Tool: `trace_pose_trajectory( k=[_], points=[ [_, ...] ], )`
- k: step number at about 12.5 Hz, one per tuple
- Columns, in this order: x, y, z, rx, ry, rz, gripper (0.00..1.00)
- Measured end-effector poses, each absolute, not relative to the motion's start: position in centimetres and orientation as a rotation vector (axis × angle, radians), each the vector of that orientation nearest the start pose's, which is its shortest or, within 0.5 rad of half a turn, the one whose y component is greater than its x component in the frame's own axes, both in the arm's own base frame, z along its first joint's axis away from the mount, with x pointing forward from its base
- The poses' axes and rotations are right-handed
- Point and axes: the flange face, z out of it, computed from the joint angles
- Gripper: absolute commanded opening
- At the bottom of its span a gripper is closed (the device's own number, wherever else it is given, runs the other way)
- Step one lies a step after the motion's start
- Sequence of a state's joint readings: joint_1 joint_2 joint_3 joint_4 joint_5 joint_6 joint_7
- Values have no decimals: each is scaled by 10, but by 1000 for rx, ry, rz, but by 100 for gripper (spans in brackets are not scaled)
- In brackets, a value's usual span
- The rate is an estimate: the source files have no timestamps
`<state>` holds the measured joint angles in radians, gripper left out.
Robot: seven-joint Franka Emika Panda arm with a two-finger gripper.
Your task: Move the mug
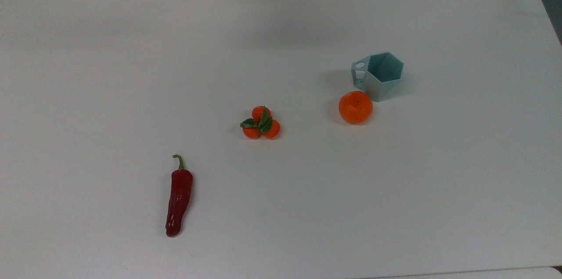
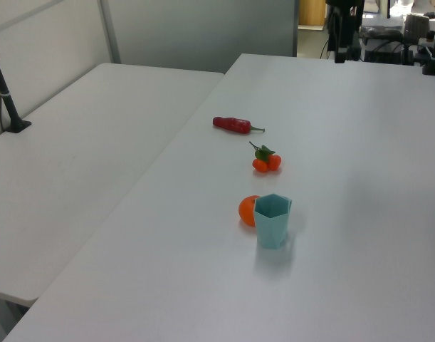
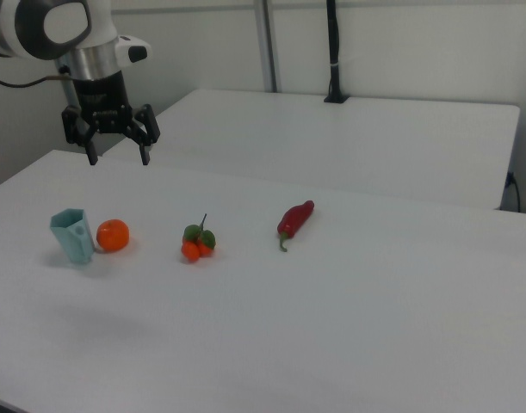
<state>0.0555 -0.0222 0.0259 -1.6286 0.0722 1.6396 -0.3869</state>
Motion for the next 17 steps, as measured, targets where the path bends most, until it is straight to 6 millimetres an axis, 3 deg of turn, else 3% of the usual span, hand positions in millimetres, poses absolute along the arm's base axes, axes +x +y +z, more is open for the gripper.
trace_pose_trajectory(
  k=[3, 5, 13, 17],
  points=[
    [549, 71, 597, -2884, -1056, -17, 100],
    [547, 90, 581, -2832, -1177, 13, 100],
    [555, 196, 500, -2722, -1412, -115, 100],
    [566, 232, 456, -2674, -1466, -156, 100]
  ],
)
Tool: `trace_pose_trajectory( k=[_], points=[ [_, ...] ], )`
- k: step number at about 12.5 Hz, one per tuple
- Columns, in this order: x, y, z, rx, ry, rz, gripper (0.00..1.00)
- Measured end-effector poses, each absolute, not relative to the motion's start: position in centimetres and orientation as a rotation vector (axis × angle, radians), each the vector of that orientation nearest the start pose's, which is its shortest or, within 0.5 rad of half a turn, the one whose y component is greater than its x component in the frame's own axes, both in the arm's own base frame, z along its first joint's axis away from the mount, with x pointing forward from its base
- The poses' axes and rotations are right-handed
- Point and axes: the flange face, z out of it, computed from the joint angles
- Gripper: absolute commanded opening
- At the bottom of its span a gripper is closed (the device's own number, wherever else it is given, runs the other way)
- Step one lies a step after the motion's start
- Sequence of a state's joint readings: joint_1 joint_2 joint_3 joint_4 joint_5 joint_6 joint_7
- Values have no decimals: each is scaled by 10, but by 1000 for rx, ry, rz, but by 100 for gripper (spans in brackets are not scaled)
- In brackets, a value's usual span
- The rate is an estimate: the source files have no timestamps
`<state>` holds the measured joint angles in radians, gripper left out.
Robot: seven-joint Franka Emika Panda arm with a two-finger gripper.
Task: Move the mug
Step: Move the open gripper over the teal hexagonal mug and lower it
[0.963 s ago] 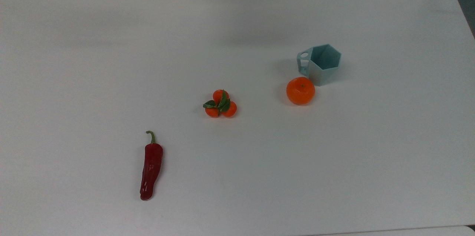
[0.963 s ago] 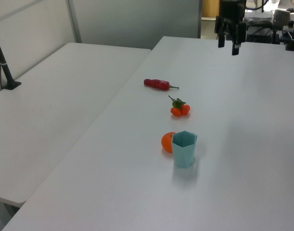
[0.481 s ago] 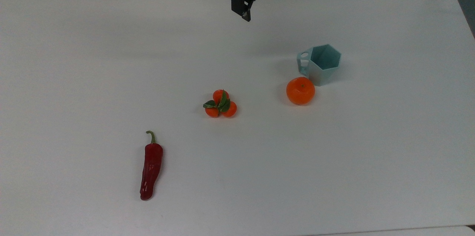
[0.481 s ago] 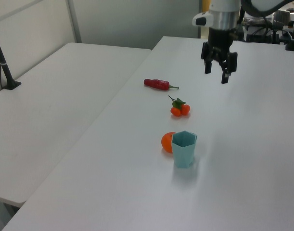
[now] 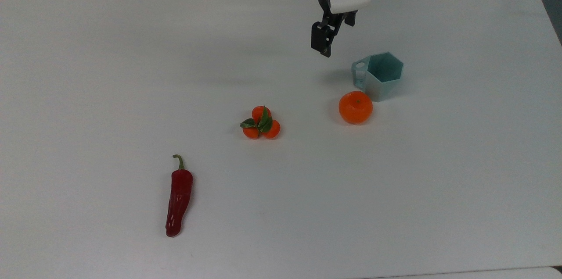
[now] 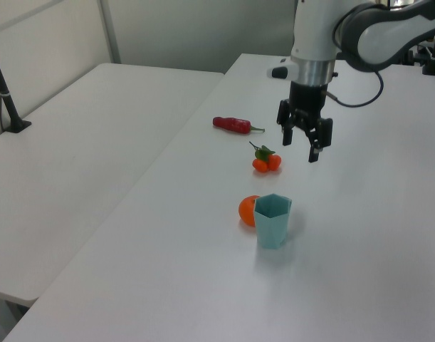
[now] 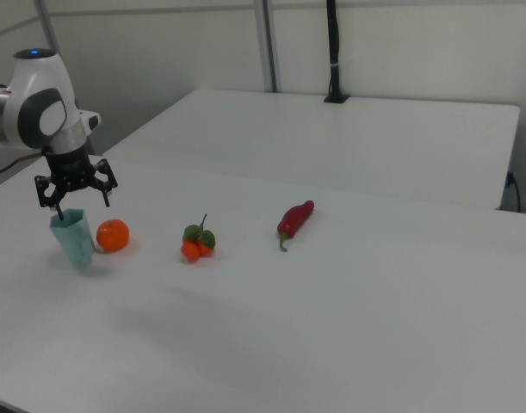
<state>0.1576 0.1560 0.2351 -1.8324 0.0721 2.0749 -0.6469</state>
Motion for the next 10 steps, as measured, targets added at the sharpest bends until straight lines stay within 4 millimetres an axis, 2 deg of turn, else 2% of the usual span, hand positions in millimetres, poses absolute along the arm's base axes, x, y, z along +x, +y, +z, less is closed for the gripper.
trace_pose_trajectory(
  k=[2, 3, 5, 7, 10],
  points=[
    [568, 245, 435, -2657, -1491, -156, 100],
    [569, 251, 424, -2654, -1512, -153, 96],
    [571, 265, 400, -2667, -1562, -139, 77],
    [572, 276, 381, -2693, -1574, -140, 69],
    [569, 286, 370, -2680, -1590, -126, 44]
  ],
)
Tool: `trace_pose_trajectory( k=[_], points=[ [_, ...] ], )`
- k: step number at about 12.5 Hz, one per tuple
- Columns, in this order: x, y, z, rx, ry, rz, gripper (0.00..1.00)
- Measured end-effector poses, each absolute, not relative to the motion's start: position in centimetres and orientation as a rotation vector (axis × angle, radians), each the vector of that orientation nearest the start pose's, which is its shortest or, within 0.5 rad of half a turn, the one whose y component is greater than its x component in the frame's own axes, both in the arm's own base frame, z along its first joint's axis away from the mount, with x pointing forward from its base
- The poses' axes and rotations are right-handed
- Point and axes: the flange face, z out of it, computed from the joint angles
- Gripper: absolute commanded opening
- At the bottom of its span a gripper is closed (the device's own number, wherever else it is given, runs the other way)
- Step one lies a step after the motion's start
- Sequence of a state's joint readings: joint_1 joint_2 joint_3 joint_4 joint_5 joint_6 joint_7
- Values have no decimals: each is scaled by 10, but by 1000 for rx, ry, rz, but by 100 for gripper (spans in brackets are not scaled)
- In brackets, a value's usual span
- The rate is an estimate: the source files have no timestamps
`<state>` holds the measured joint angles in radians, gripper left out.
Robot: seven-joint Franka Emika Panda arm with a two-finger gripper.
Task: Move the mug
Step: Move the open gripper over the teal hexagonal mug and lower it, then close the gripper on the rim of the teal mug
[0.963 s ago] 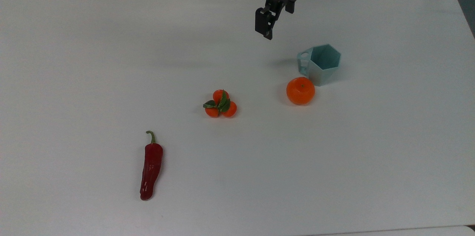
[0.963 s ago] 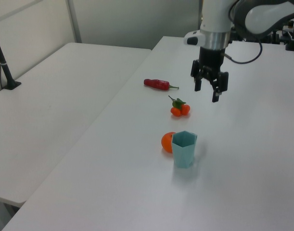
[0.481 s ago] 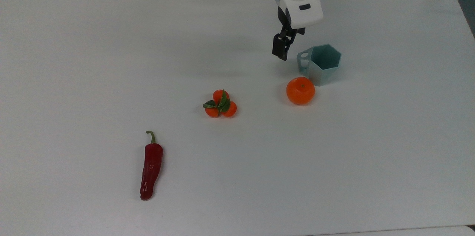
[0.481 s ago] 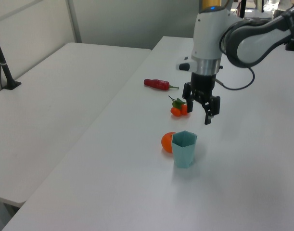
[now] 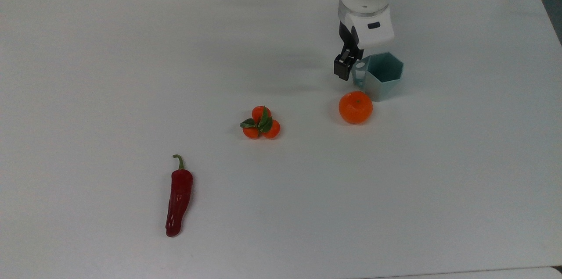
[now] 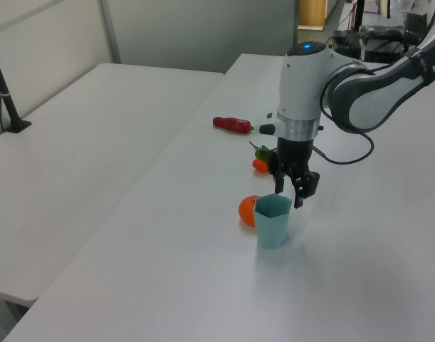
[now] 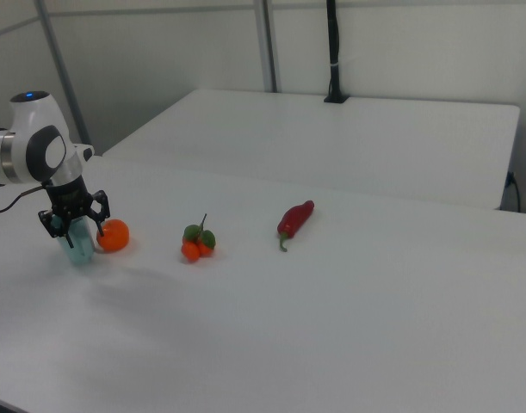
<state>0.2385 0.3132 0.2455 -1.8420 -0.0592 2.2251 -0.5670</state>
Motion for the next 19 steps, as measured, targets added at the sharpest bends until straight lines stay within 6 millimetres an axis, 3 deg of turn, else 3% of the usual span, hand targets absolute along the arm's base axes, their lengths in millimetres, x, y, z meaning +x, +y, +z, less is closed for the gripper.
trace_pose_trajectory(
  k=[5, 7, 14, 19],
  points=[
    [564, 296, 364, -2660, -1607, -113, 23],
    [564, 297, 364, -2659, -1608, -113, 0],
    [564, 297, 366, -2664, -1599, -117, 0],
    [563, 295, 395, -2720, -1518, -178, 0]
  ],
)
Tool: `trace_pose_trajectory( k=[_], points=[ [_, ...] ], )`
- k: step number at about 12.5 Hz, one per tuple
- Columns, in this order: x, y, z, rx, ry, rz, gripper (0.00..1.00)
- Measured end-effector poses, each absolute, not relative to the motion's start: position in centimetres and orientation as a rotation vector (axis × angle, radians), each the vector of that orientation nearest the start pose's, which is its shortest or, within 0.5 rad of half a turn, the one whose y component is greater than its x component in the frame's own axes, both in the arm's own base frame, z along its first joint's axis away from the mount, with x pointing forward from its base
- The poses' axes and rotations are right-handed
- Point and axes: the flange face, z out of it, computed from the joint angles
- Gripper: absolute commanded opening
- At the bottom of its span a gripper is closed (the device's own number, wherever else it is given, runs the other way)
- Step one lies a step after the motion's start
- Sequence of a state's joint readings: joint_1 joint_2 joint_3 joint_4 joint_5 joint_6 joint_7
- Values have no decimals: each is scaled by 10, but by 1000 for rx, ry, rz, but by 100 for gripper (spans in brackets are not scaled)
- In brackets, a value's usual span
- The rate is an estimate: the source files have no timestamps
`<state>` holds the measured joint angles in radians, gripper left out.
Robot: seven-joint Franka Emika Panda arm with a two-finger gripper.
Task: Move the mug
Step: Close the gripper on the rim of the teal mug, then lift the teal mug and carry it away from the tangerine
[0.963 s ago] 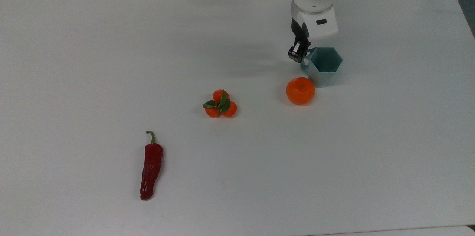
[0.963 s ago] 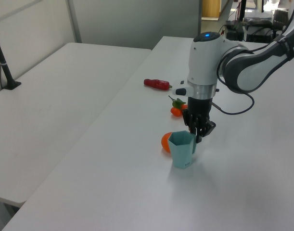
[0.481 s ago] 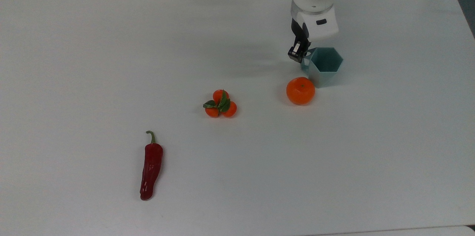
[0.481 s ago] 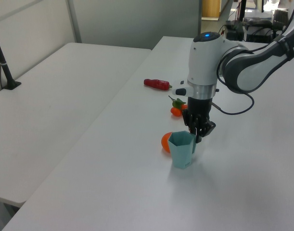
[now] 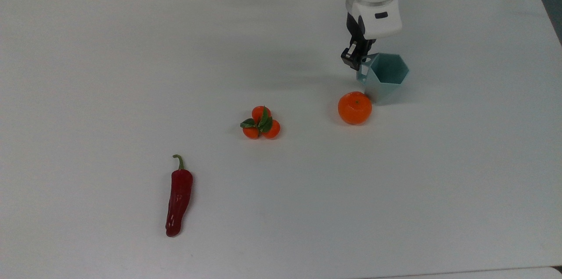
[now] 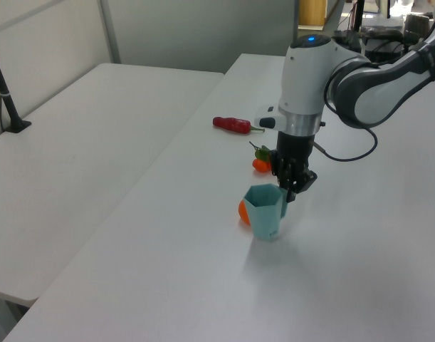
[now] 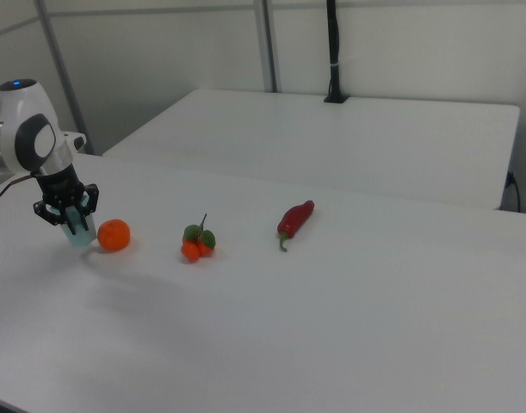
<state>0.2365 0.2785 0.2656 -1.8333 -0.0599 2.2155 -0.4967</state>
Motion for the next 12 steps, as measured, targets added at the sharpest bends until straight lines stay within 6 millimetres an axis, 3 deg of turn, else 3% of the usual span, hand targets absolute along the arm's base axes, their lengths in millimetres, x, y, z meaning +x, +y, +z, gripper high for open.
trace_pose_trajectory(
  k=[7, 12],
  points=[
    [550, 262, 478, -2770, -1395, -226, 0],
    [526, 201, 562, -2832, -1221, -232, 0]
  ],
)
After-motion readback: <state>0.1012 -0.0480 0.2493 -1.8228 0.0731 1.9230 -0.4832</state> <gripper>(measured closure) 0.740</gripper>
